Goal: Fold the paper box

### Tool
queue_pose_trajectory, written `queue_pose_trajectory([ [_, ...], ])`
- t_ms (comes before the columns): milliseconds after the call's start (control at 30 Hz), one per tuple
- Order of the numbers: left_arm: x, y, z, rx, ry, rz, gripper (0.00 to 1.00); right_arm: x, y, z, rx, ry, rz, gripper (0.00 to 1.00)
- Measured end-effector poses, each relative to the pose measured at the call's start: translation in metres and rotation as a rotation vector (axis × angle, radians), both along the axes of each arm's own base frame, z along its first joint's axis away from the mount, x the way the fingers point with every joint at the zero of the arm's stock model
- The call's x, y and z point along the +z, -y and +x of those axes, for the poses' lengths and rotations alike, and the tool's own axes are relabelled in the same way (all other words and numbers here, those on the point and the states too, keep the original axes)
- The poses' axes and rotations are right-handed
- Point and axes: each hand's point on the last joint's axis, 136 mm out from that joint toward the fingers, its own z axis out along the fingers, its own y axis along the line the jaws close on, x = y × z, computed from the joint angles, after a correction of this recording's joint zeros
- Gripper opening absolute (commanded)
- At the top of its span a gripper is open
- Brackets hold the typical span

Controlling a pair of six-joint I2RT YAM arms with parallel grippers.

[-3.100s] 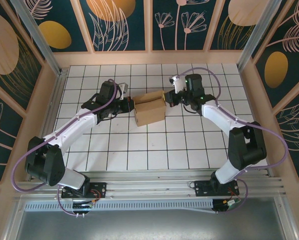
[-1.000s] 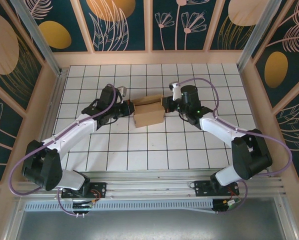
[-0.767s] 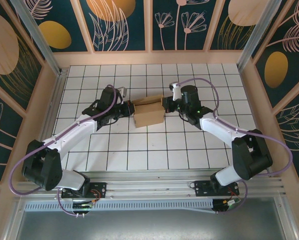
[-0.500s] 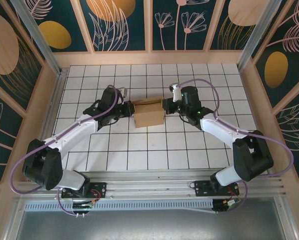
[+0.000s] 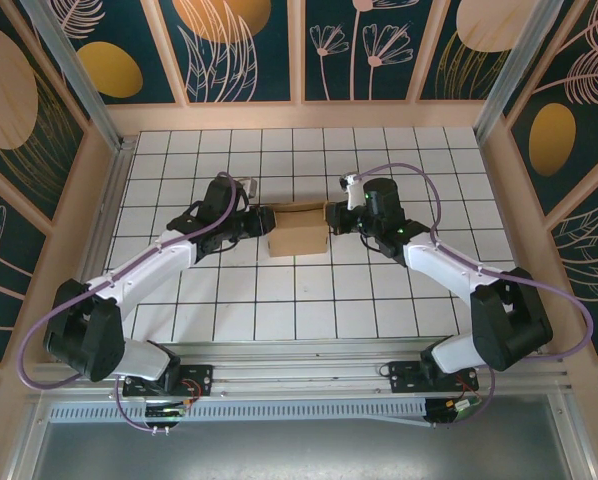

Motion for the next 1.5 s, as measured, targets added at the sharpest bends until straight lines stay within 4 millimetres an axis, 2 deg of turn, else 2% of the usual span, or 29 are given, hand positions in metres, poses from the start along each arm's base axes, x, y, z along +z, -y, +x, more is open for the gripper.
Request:
queue_pose_trajectory([
  [433, 0.004, -0.006, -0.019, -0.007, -0.02, -0.009, 0.4, -0.002, -0.007, -0.005, 0.023, 0.0, 0.005, 0.09],
  [633, 0.006, -0.018, -0.029, 0.029, -0.036, 0.018, 0.55, -0.003, -0.008, -0.005, 0.023, 0.002, 0.004, 0.09],
  [833, 0.038, -0.036, -0.027, 0.151, 0.041, -0.023, 0.7, -0.003, -0.015, -0.01, 0.039, 0.004, -0.001, 0.09],
  [1000, 0.056, -0.044, -0.023, 0.297, 0.049, -0.167, 0.88, -0.004, -0.019, -0.013, 0.046, 0.012, -0.01, 0.09],
  [1167, 0.044, -0.044, -0.021, 0.409, -0.041, -0.289, 0.96, -0.004, -0.02, -0.013, 0.048, 0.021, -0.017, 0.09],
  [1433, 0.007, -0.039, -0.019, 0.519, -0.185, -0.377, 0.93, -0.004, -0.021, -0.014, 0.052, 0.037, -0.032, 0.09],
  [1500, 0.006, -0.037, -0.018, 0.525, -0.197, -0.408, 0.92, -0.004, -0.021, -0.014, 0.05, 0.038, -0.034, 0.09],
])
